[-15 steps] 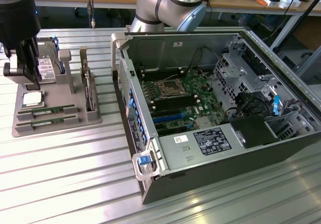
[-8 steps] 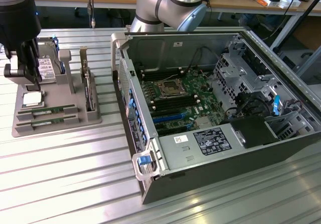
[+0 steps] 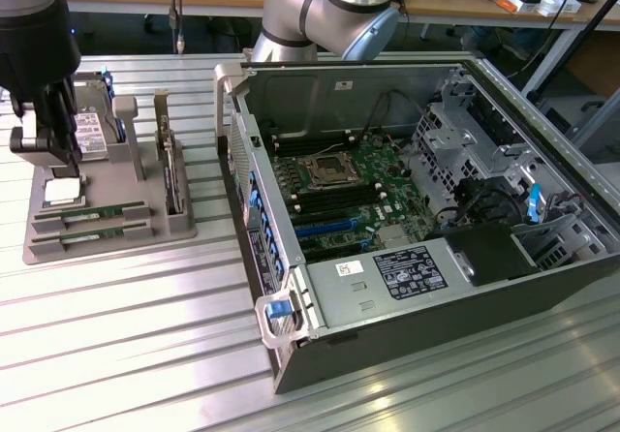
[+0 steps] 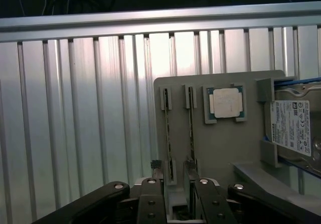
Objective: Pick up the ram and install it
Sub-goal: 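Pick up the ram and move it above insertion slot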
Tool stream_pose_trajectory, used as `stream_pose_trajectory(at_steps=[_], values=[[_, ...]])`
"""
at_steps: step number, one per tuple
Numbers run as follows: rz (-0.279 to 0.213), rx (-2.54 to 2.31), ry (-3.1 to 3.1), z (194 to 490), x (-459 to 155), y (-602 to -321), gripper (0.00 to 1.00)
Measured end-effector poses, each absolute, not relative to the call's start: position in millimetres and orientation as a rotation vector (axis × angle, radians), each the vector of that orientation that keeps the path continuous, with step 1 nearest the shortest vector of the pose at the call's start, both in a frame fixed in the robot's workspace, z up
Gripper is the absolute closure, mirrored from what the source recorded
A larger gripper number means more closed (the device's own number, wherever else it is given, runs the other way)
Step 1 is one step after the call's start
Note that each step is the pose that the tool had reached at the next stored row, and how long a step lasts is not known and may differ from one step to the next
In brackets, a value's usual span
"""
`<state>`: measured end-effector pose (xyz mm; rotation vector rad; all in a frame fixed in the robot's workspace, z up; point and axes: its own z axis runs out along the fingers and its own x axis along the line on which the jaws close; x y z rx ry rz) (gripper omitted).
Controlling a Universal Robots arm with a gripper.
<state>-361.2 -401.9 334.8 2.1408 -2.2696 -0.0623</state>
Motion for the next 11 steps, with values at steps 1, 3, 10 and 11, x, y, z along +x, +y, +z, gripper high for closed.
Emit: stream_pose_trajectory(at_steps=[1,3,10,11], values=[[-0.062,2.141,-2.27,334.3,-361.2,-401.9,0.7],[-0.062,2.141,-2.27,333.6,-361.2,-401.9,0.7],[-0.062,2.141,-2.27,331.5,-361.2,-401.9,0.7],[-0.062,2.141,-2.27,331.2,-361.2,-401.9,0.7]])
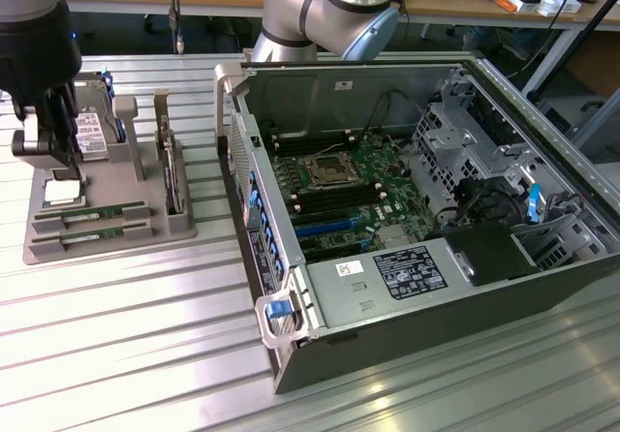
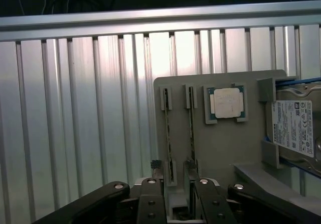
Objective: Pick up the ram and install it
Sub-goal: 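Pick up the ram and move it above insertion slot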
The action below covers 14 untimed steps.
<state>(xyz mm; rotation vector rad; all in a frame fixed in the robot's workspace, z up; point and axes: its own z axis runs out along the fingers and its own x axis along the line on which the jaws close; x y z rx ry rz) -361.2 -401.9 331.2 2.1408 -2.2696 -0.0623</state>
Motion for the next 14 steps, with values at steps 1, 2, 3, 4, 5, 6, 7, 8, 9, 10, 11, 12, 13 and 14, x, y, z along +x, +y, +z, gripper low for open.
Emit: stream_pose_trajectory(at_steps=[1,2,3,4,5,6,7,8,9,10,11,12,13,14], values=[[-0.062,2.141,-2.27,331.0,-361.2,-401.9,0.7],[-0.062,2.141,-2.27,330.8,-361.2,-401.9,0.7],[-0.062,2.141,-2.27,330.5,-361.2,-401.9,0.7],[-0.062,2.141,-2.27,330.2,-361.2,-401.9,0.7],[-0.062,2.141,-2.27,330.0,-361.2,-402.0,0.7],[-0.062,2.141,-2.27,329.7,-361.2,-401.9,0.7],[-0.062,2.141,-2.27,329.3,-361.2,-401.9,0.7],[-0.062,2.141,-2.27,329.1,-361.2,-401.9,0.7],[-0.062,2.141,-2.27,329.0,-361.2,-401.9,0.7],[-0.062,2.141,-2.27,328.7,-361.2,-401.9,0.7],[-0.062,2.141,-2.27,328.4,-361.2,-401.9,0.7],[-0.062,2.141,-2.27,328.1,-361.2,-401.9,0.7],[-0.062,2.141,-2.27,327.9,-361.2,-401.9,0.7],[-0.062,2.141,-2.27,327.6,-361.2,-401.9,0.7]])
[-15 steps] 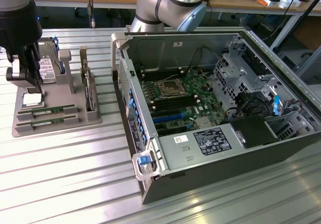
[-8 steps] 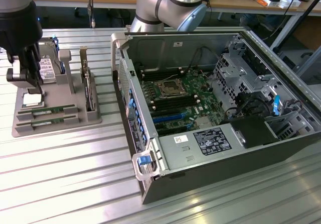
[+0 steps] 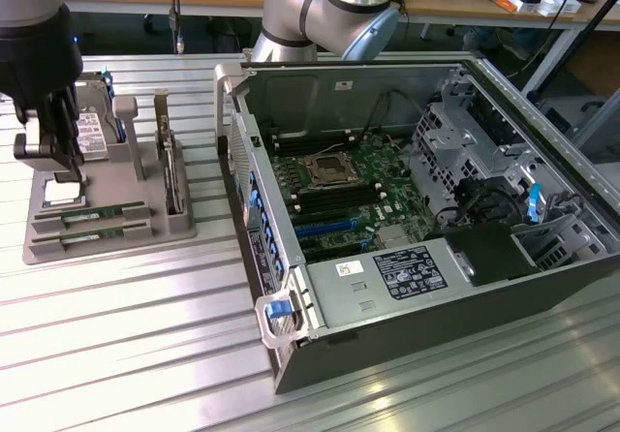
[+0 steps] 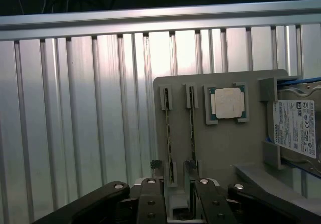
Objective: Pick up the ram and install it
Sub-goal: 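Pick up the ram and move it above insertion slot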
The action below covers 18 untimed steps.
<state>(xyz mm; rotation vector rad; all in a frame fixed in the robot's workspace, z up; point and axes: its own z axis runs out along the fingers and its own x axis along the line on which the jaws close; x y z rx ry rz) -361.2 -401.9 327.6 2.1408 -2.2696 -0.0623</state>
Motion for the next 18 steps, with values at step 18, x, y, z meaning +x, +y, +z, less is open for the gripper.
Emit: stream_pose_trajectory(at_steps=[18], values=[[-0.062,2.141,-2.27,321.3,-361.2,-401.9,0.7]])
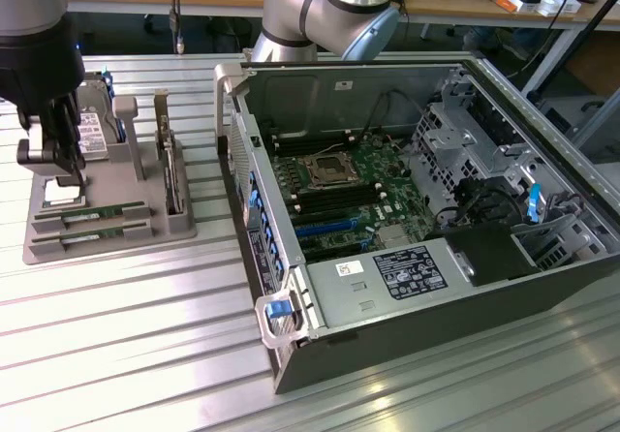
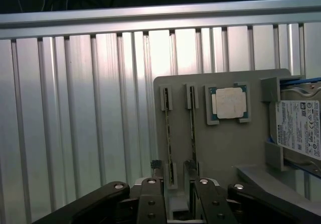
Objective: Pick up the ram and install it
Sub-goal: 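Pick up the ram and move it above insertion slot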
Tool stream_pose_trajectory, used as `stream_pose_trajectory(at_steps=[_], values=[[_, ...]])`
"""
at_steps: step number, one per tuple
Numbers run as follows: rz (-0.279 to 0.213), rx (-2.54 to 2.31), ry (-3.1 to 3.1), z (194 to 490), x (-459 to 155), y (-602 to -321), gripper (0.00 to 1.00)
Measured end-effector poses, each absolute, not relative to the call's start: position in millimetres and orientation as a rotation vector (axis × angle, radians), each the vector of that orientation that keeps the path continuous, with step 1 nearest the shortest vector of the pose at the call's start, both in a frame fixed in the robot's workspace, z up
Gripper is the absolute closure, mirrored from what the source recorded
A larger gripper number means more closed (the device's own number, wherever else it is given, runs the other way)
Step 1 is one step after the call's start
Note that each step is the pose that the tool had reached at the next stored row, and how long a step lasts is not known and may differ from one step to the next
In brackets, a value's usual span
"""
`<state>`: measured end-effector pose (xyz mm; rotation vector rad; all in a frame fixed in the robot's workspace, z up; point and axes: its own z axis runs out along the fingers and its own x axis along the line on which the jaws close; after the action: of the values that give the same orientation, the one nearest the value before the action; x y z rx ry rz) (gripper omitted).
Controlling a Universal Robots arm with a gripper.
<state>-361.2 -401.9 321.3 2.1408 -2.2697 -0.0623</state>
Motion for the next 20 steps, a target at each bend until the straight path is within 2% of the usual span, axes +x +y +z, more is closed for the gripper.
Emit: stream_pose_trajectory(at_steps=[20], values=[[-0.062,2.141,-2.27,315.5,-361.2,-401.9,0.7]])
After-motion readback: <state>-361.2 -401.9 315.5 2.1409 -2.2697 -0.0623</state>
